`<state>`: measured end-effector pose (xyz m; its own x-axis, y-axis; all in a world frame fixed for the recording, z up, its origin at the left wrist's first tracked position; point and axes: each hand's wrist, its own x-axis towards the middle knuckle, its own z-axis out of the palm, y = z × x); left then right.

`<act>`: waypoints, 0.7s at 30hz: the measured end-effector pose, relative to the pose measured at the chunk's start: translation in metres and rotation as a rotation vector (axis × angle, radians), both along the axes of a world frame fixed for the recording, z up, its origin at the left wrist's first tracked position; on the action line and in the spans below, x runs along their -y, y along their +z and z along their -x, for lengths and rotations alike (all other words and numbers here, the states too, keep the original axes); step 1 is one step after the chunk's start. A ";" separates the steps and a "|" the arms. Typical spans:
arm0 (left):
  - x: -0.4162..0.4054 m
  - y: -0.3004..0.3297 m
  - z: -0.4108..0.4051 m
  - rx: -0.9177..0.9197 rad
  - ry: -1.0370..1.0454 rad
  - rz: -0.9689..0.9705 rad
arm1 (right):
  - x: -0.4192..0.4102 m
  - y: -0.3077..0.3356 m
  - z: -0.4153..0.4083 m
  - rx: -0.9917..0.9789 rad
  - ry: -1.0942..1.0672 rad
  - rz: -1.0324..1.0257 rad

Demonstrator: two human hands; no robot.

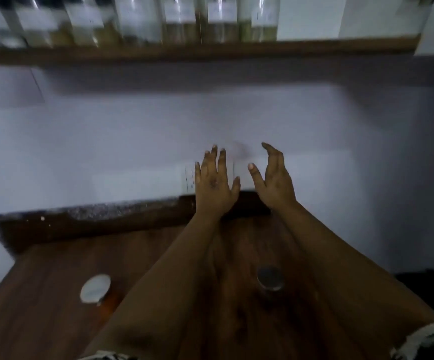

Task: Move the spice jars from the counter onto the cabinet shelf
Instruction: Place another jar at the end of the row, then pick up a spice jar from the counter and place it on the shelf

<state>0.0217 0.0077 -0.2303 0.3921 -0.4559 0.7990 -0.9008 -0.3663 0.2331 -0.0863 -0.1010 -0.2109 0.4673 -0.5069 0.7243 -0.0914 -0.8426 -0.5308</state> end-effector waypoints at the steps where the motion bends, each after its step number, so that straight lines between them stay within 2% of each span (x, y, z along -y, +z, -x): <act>1: -0.006 -0.028 0.003 -0.040 -0.005 -0.067 | -0.005 -0.024 0.005 -0.067 0.009 -0.056; 3: -0.021 -0.074 0.012 -0.127 -0.005 -0.173 | -0.013 -0.075 0.014 -0.193 -0.009 -0.117; 5: -0.035 -0.108 0.022 -0.206 -0.018 -0.267 | -0.019 -0.122 0.027 -0.360 -0.117 -0.060; 7: -0.048 -0.133 0.031 -0.281 -0.034 -0.387 | -0.025 -0.159 0.043 -0.721 -0.158 -0.108; 9: -0.061 -0.151 0.039 -0.322 -0.040 -0.493 | -0.030 -0.189 0.059 -1.095 -0.071 -0.339; 10: -0.067 -0.158 0.042 -0.346 -0.044 -0.526 | -0.032 -0.203 0.066 -1.142 -0.062 -0.403; 14: -0.084 -0.176 0.047 -0.505 -0.096 -0.623 | -0.043 -0.218 0.078 -0.949 -0.110 -0.433; 18: -0.100 -0.181 0.049 -0.770 -0.228 -0.774 | -0.055 -0.185 0.064 -0.776 -0.134 -0.553; 20: -0.107 -0.181 0.046 -0.925 -0.295 -0.709 | -0.058 -0.164 0.053 -0.587 -0.044 -0.662; 21: -0.110 -0.178 0.043 -1.057 -0.335 -0.591 | -0.058 -0.154 0.047 -0.479 0.030 -0.740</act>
